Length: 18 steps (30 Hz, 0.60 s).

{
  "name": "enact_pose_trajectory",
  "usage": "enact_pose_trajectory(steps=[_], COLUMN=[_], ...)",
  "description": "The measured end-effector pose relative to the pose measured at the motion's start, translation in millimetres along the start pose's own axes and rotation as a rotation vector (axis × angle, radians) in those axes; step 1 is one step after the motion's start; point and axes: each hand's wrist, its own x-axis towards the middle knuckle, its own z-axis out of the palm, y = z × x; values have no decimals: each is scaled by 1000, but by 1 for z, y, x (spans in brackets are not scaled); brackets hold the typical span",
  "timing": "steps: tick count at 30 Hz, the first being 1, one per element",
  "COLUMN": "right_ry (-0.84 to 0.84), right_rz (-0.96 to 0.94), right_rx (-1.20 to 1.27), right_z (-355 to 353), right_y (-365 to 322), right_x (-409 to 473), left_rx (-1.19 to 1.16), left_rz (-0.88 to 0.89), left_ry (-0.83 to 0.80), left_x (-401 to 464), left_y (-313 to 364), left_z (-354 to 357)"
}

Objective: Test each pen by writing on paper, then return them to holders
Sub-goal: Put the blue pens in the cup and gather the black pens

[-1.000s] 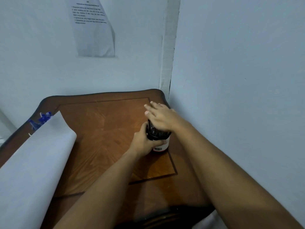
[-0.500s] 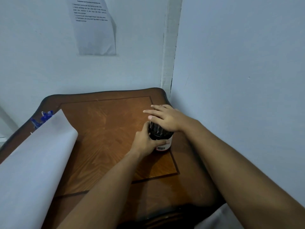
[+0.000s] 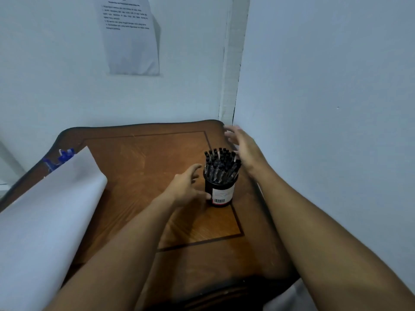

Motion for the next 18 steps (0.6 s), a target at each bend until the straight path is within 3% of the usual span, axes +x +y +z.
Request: enact_pose_trajectory(steps=[4, 6, 10, 13, 18], right_ry=[16, 38, 145, 195, 223], right_rz=[95, 102, 119, 122, 169], right_rx=[74, 70, 100, 110, 33], right_z=[2, 9, 29, 41, 55], right_y=[10, 18, 30, 32, 38], right_x=[-19, -32, -57, -66, -71], left_rx=[273, 521, 889, 932, 741], left_rz=[-51, -91, -318, -459, -609], left_ry=[196, 347, 539, 559, 513], left_x=[-4, -10, -40, -62, -91], left_y=[-8, -7, -8, -19, -42], left_z=[-53, -77, -116, -134, -151])
